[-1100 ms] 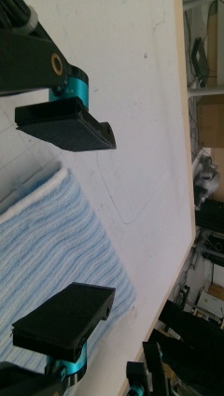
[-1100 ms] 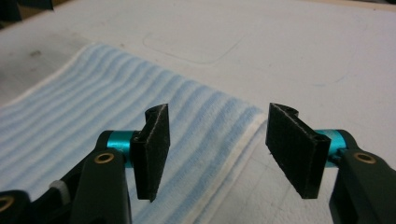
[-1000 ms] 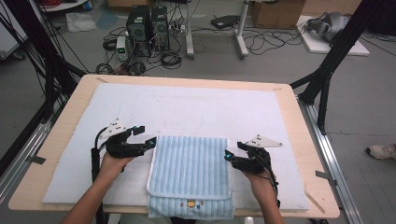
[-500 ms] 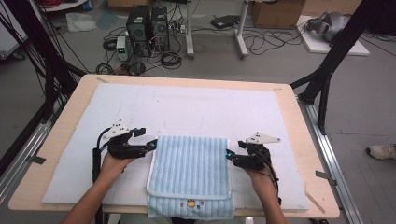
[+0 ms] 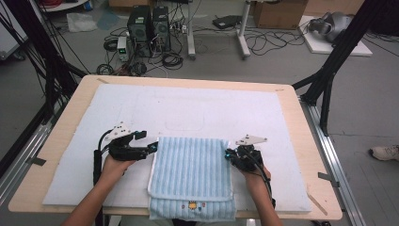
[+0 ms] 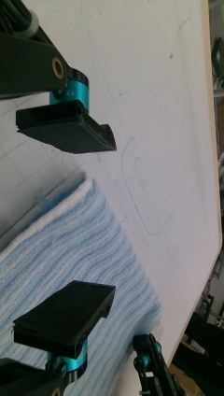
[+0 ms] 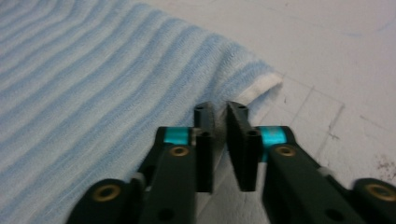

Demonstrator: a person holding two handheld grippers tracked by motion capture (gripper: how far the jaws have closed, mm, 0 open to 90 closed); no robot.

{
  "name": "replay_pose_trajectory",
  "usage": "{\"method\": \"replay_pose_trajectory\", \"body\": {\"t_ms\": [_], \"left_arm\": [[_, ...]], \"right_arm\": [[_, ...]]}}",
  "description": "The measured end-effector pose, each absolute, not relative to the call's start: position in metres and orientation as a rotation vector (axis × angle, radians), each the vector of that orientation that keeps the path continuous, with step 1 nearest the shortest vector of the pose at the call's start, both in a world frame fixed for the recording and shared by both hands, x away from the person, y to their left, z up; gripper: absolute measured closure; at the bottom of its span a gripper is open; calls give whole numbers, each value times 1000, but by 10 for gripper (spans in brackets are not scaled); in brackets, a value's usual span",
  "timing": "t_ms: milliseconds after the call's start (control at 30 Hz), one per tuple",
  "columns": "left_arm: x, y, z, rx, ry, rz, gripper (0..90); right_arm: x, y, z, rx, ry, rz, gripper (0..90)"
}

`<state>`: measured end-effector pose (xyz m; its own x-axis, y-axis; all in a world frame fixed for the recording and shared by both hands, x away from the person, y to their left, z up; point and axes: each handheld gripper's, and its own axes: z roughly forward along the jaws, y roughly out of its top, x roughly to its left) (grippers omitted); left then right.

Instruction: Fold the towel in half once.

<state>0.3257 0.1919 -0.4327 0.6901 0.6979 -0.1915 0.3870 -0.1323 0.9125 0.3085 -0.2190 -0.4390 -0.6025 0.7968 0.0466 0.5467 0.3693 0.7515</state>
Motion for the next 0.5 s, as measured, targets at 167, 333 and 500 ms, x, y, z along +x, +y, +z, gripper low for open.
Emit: {"method": "replay_pose_trajectory", "body": {"t_ms": [167,333,500], "left_arm": [[325,191,-433,1751,871,334,261],[325,190,-435,1762,873,334,263],[326,190,-436,1772,887,331,279]], "right_arm": [[308,-219,-434,1153,2239,1078,861],[311,-220,-437,1165,2221,1007,845],[311,-220,-436,1177,2199,996,730]]}}
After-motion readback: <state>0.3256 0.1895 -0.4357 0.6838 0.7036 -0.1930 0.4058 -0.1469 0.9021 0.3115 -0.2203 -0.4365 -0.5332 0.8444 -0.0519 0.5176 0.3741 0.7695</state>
